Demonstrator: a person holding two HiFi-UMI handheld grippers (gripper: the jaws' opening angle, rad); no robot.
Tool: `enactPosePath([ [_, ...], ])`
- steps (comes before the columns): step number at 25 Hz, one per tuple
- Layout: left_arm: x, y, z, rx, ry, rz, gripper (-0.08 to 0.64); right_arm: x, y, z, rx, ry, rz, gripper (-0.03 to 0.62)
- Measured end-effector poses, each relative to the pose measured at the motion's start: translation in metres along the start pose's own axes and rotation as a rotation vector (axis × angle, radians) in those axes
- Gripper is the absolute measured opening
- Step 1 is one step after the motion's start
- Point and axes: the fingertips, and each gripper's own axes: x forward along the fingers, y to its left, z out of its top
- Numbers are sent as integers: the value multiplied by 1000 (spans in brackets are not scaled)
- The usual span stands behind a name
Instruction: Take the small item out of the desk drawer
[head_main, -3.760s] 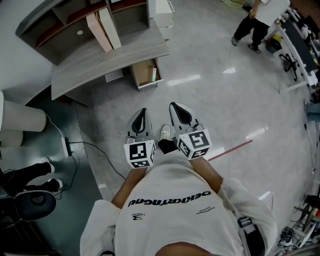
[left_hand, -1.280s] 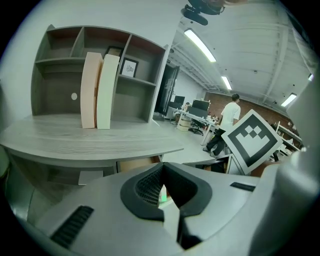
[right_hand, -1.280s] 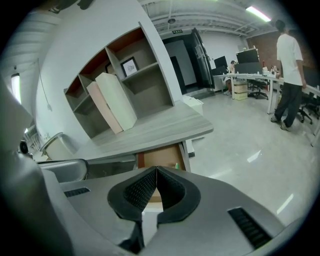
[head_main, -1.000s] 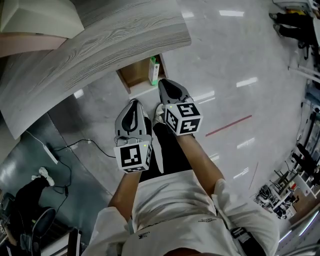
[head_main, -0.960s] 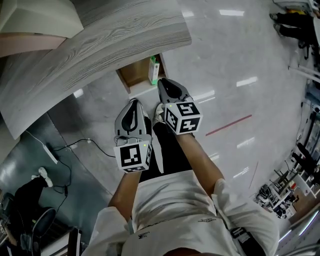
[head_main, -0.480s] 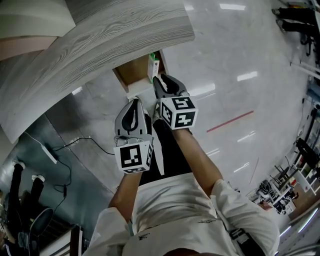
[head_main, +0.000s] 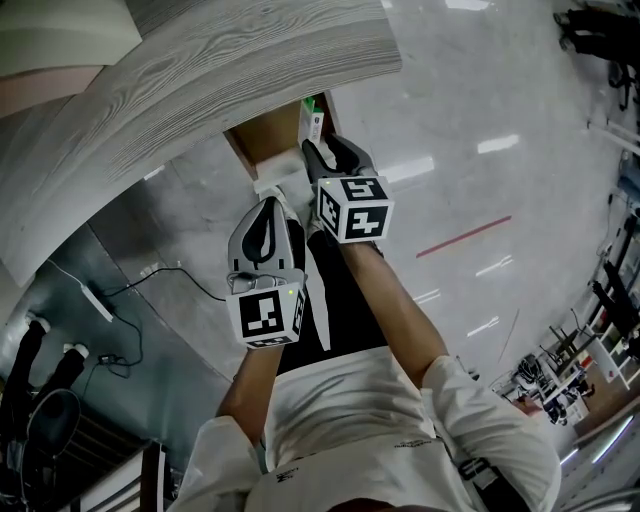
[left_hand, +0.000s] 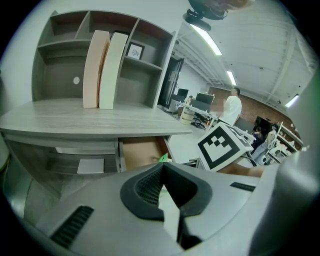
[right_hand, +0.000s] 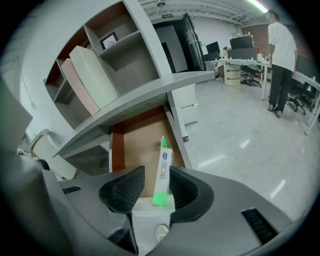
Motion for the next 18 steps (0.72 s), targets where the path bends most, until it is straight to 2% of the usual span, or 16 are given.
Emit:
enactPosePath([
  [18, 3, 3, -16, -11, 28, -9, 15, 27, -4, -10, 48, 40, -30, 184],
])
